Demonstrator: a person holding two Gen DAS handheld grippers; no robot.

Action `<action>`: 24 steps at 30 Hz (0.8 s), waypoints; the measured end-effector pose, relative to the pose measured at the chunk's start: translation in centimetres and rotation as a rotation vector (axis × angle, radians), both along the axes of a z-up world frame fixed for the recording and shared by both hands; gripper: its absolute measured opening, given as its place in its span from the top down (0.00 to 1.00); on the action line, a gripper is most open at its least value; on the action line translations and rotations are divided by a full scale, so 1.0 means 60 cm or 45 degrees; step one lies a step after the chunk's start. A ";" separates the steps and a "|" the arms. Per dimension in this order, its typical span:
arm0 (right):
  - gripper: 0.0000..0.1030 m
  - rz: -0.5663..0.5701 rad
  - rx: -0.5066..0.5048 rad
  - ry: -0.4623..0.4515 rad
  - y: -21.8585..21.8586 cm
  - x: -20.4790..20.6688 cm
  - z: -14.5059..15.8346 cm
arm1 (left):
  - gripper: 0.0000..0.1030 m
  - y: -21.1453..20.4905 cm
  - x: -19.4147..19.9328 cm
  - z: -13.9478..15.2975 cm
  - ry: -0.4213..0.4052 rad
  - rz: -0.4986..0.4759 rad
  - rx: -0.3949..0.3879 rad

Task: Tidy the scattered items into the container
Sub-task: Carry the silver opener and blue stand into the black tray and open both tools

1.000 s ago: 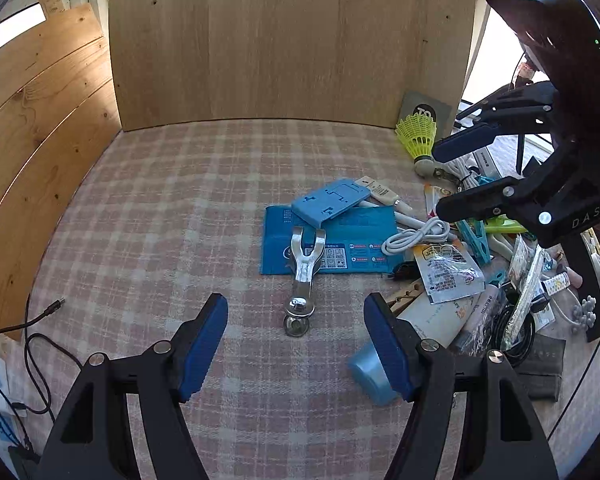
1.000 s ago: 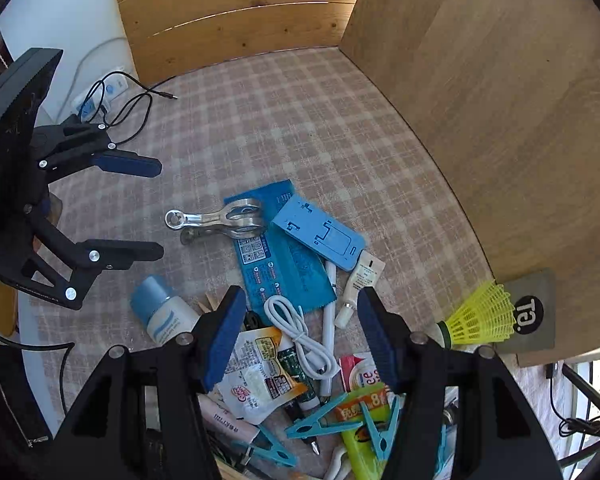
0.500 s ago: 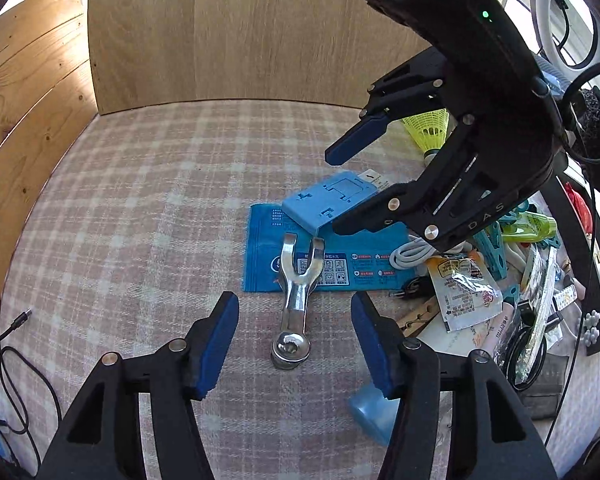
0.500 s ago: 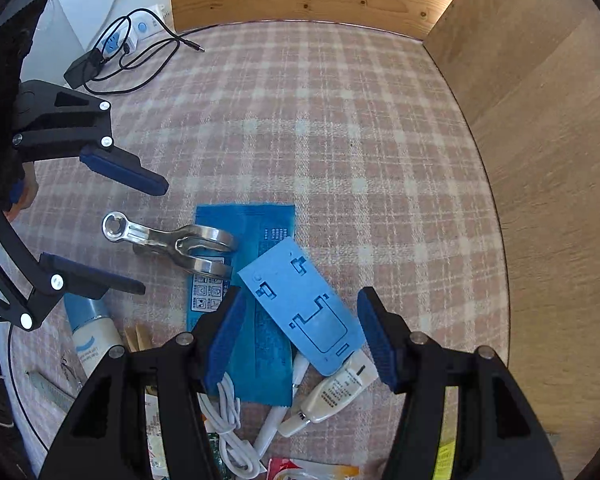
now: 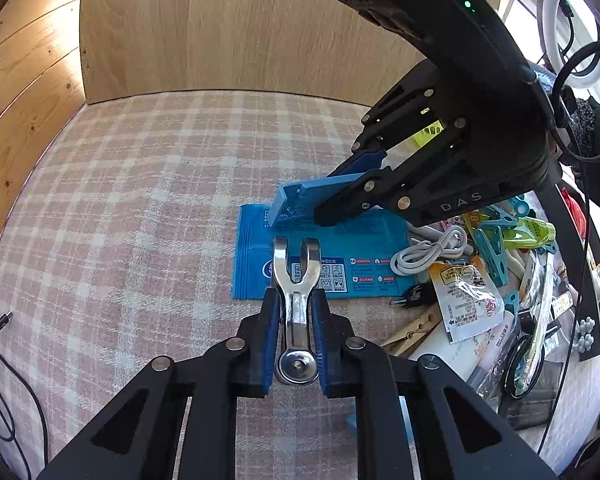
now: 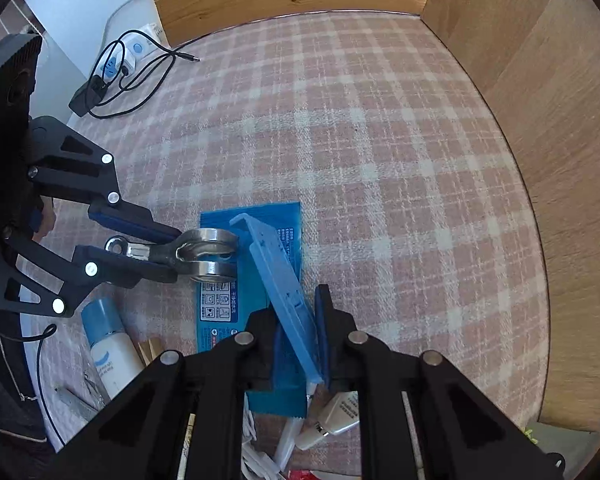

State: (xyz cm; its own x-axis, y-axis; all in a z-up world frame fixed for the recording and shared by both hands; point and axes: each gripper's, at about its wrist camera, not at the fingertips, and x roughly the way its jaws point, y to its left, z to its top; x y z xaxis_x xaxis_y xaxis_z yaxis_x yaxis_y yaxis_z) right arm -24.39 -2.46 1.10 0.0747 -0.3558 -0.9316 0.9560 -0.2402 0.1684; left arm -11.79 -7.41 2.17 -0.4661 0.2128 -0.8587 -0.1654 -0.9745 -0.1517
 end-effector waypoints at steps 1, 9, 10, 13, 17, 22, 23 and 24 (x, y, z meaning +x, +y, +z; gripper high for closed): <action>0.92 -0.016 -0.011 -0.008 0.004 -0.004 0.004 | 0.86 -0.003 0.003 0.002 0.006 0.012 -0.001; 0.95 -0.181 -0.144 0.000 0.049 -0.012 0.076 | 0.86 -0.024 0.029 0.039 0.058 0.069 0.008; 0.95 -0.199 -0.156 0.011 0.054 -0.010 0.087 | 0.86 -0.025 0.033 0.046 0.067 0.075 0.008; 0.95 -0.252 -0.193 0.040 0.071 0.010 0.120 | 0.86 -0.023 0.046 0.071 0.104 0.079 0.006; 0.95 -0.361 -0.233 0.079 0.098 0.045 0.160 | 0.86 -0.011 0.060 0.107 0.149 0.058 -0.005; 0.95 -0.577 -0.295 0.140 0.175 0.110 0.211 | 0.86 0.016 0.061 0.150 0.207 -0.017 0.000; 0.95 -0.630 -0.320 0.139 0.200 0.125 0.222 | 0.86 0.028 0.070 0.161 0.217 -0.039 0.007; 0.95 -0.691 -0.345 0.138 0.228 0.141 0.234 | 0.86 0.040 0.079 0.175 0.229 -0.063 0.015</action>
